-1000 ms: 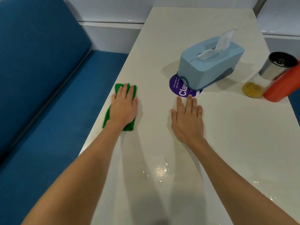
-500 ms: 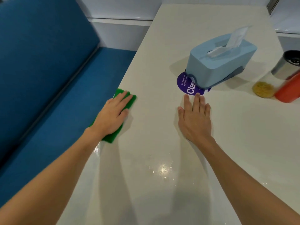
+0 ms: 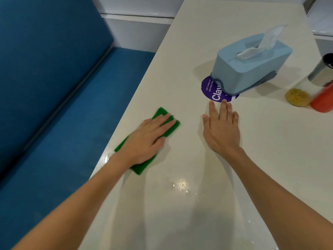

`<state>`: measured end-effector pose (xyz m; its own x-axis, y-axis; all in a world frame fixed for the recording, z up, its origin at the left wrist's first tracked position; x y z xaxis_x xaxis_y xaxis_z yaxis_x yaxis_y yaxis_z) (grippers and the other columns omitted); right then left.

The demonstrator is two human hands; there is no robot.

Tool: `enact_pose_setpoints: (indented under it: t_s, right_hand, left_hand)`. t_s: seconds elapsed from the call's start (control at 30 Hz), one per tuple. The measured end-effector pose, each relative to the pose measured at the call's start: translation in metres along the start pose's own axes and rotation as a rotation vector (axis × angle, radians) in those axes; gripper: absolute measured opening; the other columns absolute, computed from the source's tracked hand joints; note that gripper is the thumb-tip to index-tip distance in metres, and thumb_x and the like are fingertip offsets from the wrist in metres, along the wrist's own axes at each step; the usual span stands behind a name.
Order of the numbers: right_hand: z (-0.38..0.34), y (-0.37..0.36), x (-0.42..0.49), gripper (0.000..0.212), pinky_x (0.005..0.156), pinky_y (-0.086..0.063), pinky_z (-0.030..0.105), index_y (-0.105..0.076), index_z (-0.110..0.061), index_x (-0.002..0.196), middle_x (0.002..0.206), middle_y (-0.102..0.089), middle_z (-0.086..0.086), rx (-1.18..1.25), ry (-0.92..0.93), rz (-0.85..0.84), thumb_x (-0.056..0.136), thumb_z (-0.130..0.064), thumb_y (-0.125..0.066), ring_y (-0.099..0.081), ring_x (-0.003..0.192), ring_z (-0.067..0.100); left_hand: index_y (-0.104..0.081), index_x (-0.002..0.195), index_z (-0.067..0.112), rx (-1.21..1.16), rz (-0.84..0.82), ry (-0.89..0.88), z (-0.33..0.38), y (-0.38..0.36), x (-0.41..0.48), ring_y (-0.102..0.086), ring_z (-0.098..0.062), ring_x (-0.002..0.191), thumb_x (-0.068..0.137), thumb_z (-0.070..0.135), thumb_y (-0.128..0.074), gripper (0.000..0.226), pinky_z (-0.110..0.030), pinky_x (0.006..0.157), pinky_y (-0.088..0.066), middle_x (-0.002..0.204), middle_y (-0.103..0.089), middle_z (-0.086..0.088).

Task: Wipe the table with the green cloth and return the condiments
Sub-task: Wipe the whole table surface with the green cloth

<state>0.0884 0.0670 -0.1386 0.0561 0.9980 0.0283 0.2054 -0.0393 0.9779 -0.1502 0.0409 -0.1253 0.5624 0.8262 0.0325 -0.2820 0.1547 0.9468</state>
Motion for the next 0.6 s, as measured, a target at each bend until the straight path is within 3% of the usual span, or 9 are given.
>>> enact_pose_setpoints:
  t_s: [0.1,0.17,0.37,0.5,0.6]
  right_hand:
    - [-0.002,-0.001,0.0,0.055,0.117,-0.006,0.047,-0.013,-0.014,0.152,0.158,-0.008,0.021,-0.009,-0.002,0.01,0.102,-0.038,-0.019,-0.005,0.146,0.034]
    - [-0.003,-0.001,0.001,0.055,0.116,-0.006,0.048,-0.014,-0.014,0.152,0.158,-0.008,0.021,-0.011,-0.007,0.015,0.102,-0.038,-0.02,-0.006,0.146,0.035]
    - [-0.002,-0.002,0.001,0.055,0.116,-0.006,0.048,-0.013,-0.014,0.152,0.158,-0.008,0.021,-0.024,-0.016,0.011,0.102,-0.038,-0.018,-0.006,0.146,0.035]
    - [0.0,-0.001,0.001,0.055,0.117,-0.006,0.047,-0.012,-0.015,0.152,0.158,-0.007,0.021,-0.021,-0.011,0.0,0.102,-0.038,-0.018,-0.004,0.146,0.035]
    - [0.001,-0.001,0.001,0.055,0.117,-0.005,0.047,-0.011,-0.016,0.152,0.158,-0.006,0.02,-0.011,-0.001,-0.002,0.102,-0.039,-0.017,-0.004,0.146,0.034]
  left_hand:
    - [-0.028,0.151,0.023,0.019,0.029,0.138,-0.045,0.017,-0.013,-0.016,-0.013,0.146,0.092,0.033,-0.024,0.06,-0.028,0.118,-0.01,0.159,-0.02,0.003]
    - [-0.03,0.15,0.021,0.031,0.074,0.231,-0.062,0.023,0.001,-0.018,-0.017,0.146,0.09,0.033,-0.02,0.062,-0.036,0.118,-0.013,0.159,-0.021,0.0]
    - [-0.022,0.152,0.015,0.145,0.154,0.501,-0.037,0.008,0.065,-0.013,-0.026,0.147,0.098,0.025,-0.025,0.055,-0.045,0.116,-0.012,0.16,-0.017,-0.007]
    - [-0.025,0.151,0.016,0.117,0.114,0.344,0.0,-0.005,0.058,-0.018,-0.026,0.146,0.088,0.034,-0.009,0.068,-0.042,0.115,-0.016,0.159,-0.021,-0.006]
    - [-0.026,0.152,0.024,0.01,0.026,0.121,0.008,-0.005,0.013,-0.015,-0.016,0.147,0.092,0.032,-0.017,0.061,-0.032,0.118,-0.007,0.16,-0.019,0.003]
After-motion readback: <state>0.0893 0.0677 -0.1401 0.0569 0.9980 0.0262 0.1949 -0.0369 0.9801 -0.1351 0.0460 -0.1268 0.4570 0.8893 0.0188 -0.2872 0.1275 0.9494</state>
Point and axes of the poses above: each hand's wrist, its own x-axis towards the middle knuckle, its own y-axis out of the back of the hand, z = x × y, the point moved 2 cm from there along x, towards the middle knuckle
